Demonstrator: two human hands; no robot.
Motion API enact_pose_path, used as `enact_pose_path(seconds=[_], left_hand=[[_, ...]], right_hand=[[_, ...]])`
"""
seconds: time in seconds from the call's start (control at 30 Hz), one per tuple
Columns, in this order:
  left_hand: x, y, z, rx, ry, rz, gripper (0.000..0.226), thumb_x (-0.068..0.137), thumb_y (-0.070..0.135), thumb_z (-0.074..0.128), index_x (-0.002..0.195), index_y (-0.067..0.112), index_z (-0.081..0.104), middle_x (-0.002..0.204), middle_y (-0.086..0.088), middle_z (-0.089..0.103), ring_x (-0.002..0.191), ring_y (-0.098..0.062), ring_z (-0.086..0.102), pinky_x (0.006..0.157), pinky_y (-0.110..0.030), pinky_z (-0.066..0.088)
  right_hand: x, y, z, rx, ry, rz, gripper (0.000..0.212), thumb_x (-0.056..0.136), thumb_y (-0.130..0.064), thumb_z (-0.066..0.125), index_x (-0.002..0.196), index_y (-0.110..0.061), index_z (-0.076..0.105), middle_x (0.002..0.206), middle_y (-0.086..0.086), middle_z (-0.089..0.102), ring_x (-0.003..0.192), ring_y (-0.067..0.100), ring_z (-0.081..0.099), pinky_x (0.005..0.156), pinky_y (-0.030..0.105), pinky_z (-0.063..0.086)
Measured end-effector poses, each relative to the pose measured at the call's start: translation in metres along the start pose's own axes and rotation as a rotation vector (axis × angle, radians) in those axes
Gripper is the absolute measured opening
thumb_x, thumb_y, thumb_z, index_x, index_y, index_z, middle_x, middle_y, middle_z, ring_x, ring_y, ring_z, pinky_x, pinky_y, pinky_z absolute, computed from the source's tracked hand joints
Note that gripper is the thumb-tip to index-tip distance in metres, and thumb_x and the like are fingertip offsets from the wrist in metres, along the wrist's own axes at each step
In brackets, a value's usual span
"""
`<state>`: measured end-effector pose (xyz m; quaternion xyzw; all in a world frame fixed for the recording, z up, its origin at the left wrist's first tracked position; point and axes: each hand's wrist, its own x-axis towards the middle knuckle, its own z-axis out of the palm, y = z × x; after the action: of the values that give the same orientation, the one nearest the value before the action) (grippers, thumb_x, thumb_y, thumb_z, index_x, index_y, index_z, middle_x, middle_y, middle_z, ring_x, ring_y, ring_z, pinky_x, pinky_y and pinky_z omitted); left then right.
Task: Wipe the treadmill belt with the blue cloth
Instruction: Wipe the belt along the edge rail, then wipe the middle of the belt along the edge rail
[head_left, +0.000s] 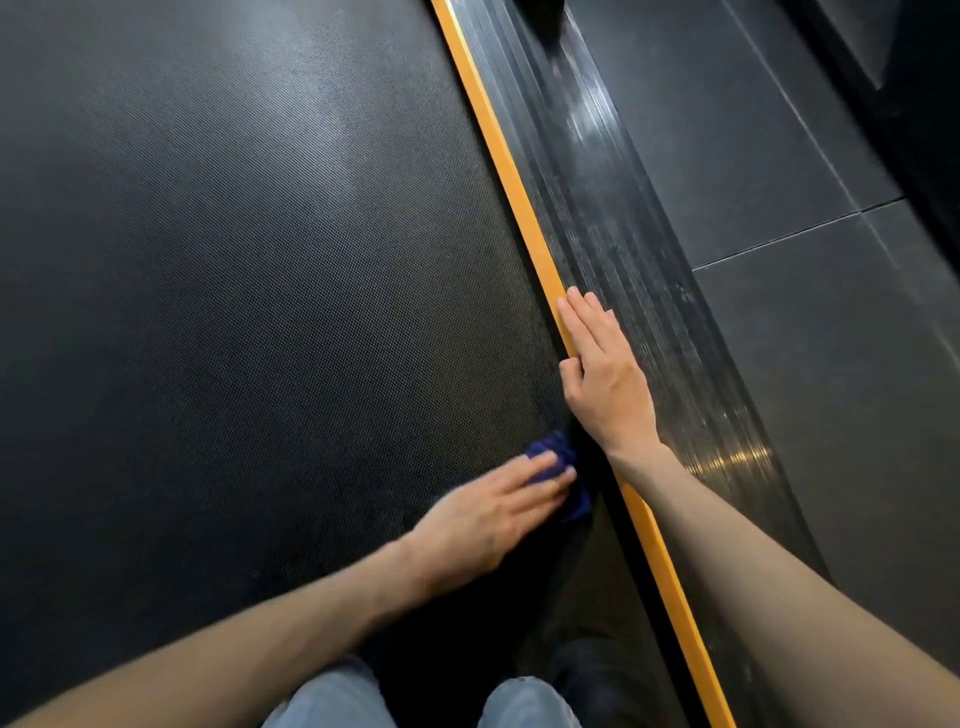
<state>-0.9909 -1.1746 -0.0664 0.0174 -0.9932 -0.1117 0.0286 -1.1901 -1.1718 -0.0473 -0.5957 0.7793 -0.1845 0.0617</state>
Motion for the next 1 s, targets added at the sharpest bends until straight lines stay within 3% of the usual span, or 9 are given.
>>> enact_pose_path(seconds=[0.13, 0.27, 0.4, 0.47, 0.6, 0.7, 0.83, 0.9, 1.0], left_hand=[[-0.009, -0.019, 0.004, -0.019, 0.044, -0.032, 0.046, 0.093, 0.014, 0.031, 0.137, 0.007, 0.043, 0.147, -0.006, 0.038, 0.137, -0.027, 0.030, 0.112, -0.038, 0.030], [-0.012, -0.080, -0.012, 0.055, 0.147, -0.425, 0.050, 0.087, 0.006, 0.031, 0.134, 0.000, 0.046, 0.143, -0.014, 0.042, 0.133, -0.033, 0.036, 0.113, -0.035, 0.019], [-0.024, -0.150, -0.032, -0.150, 0.226, -0.718, 0.045, 0.090, 0.009, 0.035, 0.132, -0.004, 0.045, 0.143, -0.021, 0.039, 0.135, -0.042, 0.028, 0.115, -0.033, 0.010], [-0.023, -0.157, -0.039, -0.303, 0.260, -0.751, 0.046, 0.092, 0.016, 0.037, 0.136, 0.001, 0.043, 0.147, -0.015, 0.033, 0.140, -0.034, 0.018, 0.115, -0.034, 0.011], [-0.029, -0.142, -0.052, -0.564, 0.435, -0.774, 0.050, 0.093, 0.011, 0.042, 0.143, 0.012, 0.034, 0.150, 0.001, 0.024, 0.139, -0.010, 0.013, 0.111, -0.011, 0.006], [-0.046, -0.138, -0.058, -0.493, 0.500, -0.831, 0.049, 0.088, -0.004, 0.041, 0.136, 0.006, 0.045, 0.149, -0.008, 0.030, 0.137, -0.015, 0.024, 0.109, -0.007, 0.009], [-0.096, -0.138, -0.063, -0.313, 0.486, -0.992, 0.049, 0.079, -0.009, 0.039, 0.122, 0.002, 0.058, 0.144, -0.014, 0.040, 0.135, -0.030, 0.035, 0.110, -0.022, 0.019], [-0.127, -0.136, -0.066, -0.278, 0.486, -1.136, 0.049, 0.080, -0.014, 0.041, 0.122, 0.004, 0.058, 0.143, -0.012, 0.041, 0.136, -0.027, 0.034, 0.110, -0.022, 0.020], [-0.169, -0.127, -0.069, -0.243, 0.473, -1.336, 0.050, 0.081, -0.013, 0.040, 0.123, 0.007, 0.057, 0.144, -0.009, 0.040, 0.138, -0.021, 0.030, 0.111, -0.020, 0.017]], right_hand=[[0.000, 0.001, -0.001, -0.011, -0.021, -0.013, 0.054, 0.089, -0.006, 0.041, 0.143, -0.006, 0.036, 0.151, 0.007, 0.032, 0.141, 0.017, 0.025, 0.117, 0.035, 0.018], [0.000, 0.003, -0.003, -0.015, -0.033, 0.011, 0.054, 0.091, -0.006, 0.045, 0.144, -0.009, 0.035, 0.152, 0.004, 0.031, 0.141, 0.012, 0.021, 0.117, 0.029, 0.013], [0.001, 0.001, -0.002, 0.011, -0.058, 0.029, 0.053, 0.092, -0.007, 0.043, 0.144, -0.010, 0.034, 0.152, 0.003, 0.029, 0.142, 0.014, 0.021, 0.116, 0.026, 0.009], [0.000, -0.003, -0.005, 0.013, -0.057, 0.068, 0.055, 0.091, -0.003, 0.044, 0.145, -0.010, 0.033, 0.152, 0.004, 0.029, 0.143, 0.015, 0.020, 0.116, 0.025, 0.004], [0.014, -0.039, -0.017, -0.014, -0.050, 0.045, 0.063, 0.084, 0.003, 0.049, 0.144, -0.010, 0.035, 0.151, 0.004, 0.033, 0.142, 0.015, 0.022, 0.118, 0.031, 0.006], [0.037, -0.095, -0.002, 0.168, -0.191, -0.041, 0.060, 0.087, -0.001, 0.046, 0.145, -0.011, 0.033, 0.152, 0.006, 0.030, 0.141, 0.015, 0.024, 0.117, 0.028, 0.016], [0.057, -0.166, 0.044, 0.378, -0.401, 0.077, 0.056, 0.098, -0.019, 0.040, 0.149, -0.014, 0.016, 0.157, 0.014, 0.005, 0.145, 0.022, 0.003, 0.115, 0.029, 0.006], [0.065, -0.183, 0.065, 0.393, -0.369, 0.103, 0.058, 0.098, -0.024, 0.042, 0.149, -0.011, 0.015, 0.156, 0.019, 0.000, 0.145, 0.027, -0.004, 0.117, 0.035, 0.003], [0.070, -0.183, 0.092, 0.233, -0.275, -0.033, 0.063, 0.094, -0.025, 0.049, 0.147, -0.006, 0.021, 0.153, 0.028, 0.005, 0.143, 0.039, 0.001, 0.118, 0.044, 0.006]])
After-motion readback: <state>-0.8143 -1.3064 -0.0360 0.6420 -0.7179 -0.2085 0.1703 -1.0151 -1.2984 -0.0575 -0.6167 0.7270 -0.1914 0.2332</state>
